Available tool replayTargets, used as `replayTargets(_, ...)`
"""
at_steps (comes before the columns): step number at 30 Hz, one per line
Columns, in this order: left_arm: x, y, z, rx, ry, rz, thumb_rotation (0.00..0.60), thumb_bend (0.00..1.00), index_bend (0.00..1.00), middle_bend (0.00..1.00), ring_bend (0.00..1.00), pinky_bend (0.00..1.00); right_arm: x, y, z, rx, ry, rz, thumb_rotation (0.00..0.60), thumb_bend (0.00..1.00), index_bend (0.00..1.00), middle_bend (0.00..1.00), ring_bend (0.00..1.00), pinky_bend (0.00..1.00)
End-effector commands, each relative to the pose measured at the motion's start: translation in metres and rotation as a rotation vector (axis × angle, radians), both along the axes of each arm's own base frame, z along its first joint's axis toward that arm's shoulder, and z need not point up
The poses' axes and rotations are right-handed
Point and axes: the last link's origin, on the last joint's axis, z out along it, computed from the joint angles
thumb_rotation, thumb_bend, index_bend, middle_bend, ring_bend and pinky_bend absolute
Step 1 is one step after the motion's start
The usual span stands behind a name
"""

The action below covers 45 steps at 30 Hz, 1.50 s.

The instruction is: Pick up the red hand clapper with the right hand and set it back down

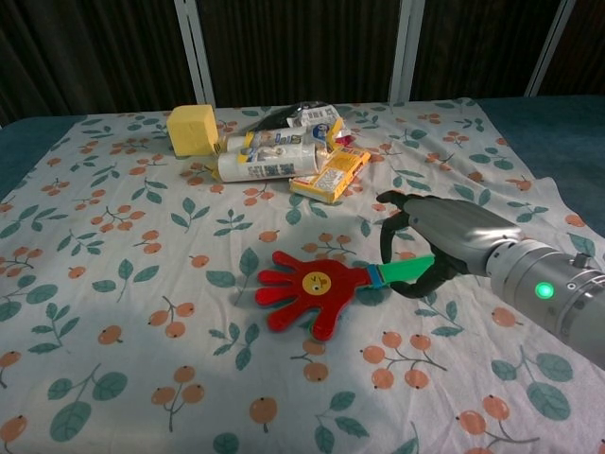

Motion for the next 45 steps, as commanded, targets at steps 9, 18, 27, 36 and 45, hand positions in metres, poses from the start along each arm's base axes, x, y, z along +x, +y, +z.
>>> replayTargets(9, 0.0, 0.0, -0.001, -0.001, 0.004, 0.003, 0.6, 0.47, 0.0, 0.0, 0.0, 0.07, 0.002, 0.004, 0.004, -0.034, -0.1, 0.043, 0.6, 0.5, 0.83, 0.64, 0.67, 0.78)
replayTargets(18, 0.0, 0.0, -0.001, -0.004, 0.009, 0.005, 0.6, 0.47, 0.0, 0.0, 0.0, 0.08, 0.003, 0.002, 0.004, -0.032, -0.182, 0.027, 0.6, 0.52, 0.89, 0.8, 0.88, 0.96)
replayTargets(27, 0.0, 0.0, -0.001, 0.0, 0.011, 0.008, 0.6, 0.47, 0.0, 0.0, 0.0, 0.08, 0.011, 0.006, 0.015, -0.061, -0.553, 0.017, 0.6, 0.55, 0.93, 0.83, 0.91, 0.98)
replayTargets(36, -0.001, 0.001, -0.003, -0.006, 0.019, 0.018, 0.6, 0.47, 0.0, 0.0, 0.0, 0.08, 0.004, 0.019, 0.034, 0.026, -1.206, -0.058, 0.6, 0.55, 0.93, 0.83, 0.91, 0.98)
replayTargets(45, -0.002, 0.003, -0.004, -0.007, 0.028, 0.034, 0.6, 0.47, 0.0, 0.0, 0.0, 0.08, 0.006, 0.024, 0.079, 0.08, -1.578, -0.016, 0.6, 0.56, 0.91, 0.83, 0.91, 0.96)
